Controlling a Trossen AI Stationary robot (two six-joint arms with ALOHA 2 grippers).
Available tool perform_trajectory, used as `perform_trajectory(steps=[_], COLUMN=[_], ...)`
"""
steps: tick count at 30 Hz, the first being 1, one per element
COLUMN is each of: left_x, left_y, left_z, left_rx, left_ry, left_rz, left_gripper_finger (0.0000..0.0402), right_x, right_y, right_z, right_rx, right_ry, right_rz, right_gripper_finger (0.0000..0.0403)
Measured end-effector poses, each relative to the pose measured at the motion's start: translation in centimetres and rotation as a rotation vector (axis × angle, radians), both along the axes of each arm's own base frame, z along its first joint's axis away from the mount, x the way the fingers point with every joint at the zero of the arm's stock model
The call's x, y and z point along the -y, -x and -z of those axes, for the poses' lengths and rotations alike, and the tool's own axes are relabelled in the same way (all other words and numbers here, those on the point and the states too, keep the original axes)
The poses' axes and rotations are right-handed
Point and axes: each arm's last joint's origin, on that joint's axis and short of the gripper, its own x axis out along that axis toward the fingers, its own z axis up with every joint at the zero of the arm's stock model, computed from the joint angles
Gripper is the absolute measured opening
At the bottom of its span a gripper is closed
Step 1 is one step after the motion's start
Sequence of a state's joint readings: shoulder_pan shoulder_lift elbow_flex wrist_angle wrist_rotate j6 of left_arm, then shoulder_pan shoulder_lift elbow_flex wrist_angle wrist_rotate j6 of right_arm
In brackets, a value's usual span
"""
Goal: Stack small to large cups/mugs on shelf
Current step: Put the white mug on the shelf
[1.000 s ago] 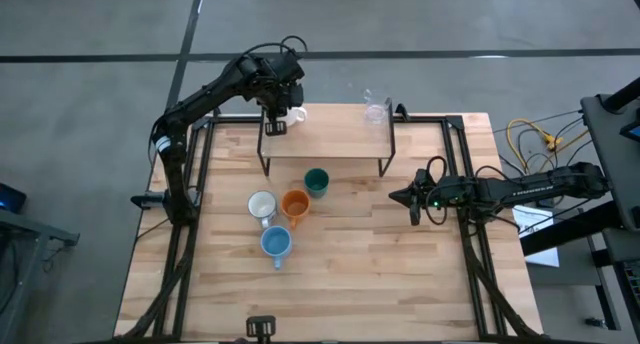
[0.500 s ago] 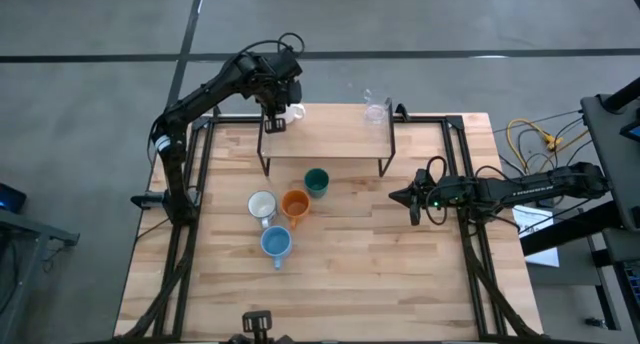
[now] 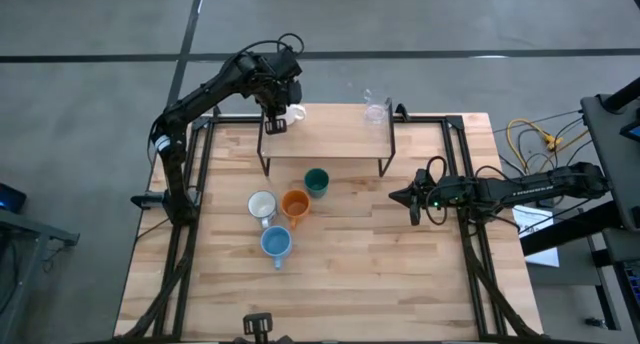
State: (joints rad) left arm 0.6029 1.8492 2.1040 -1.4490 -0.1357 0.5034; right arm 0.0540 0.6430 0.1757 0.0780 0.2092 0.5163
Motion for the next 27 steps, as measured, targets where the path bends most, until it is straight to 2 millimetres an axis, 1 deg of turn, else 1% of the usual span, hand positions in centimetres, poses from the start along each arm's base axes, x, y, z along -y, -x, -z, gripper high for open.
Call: perform_trajectory(steps=[27], left_x=[0.07], left_y=[-0.05], left_z=[0.01], left_rx=[0.021], left_ry=[0.027], left_rz=[-0.008], left_gripper_finger=[0.0], right_x=[0.0], right_y=[0.0], right_z=[-0.01], right_rx=[0.001], right_ry=[-0.003], right_rz=[0.001], right_gripper_finger=[0.0008])
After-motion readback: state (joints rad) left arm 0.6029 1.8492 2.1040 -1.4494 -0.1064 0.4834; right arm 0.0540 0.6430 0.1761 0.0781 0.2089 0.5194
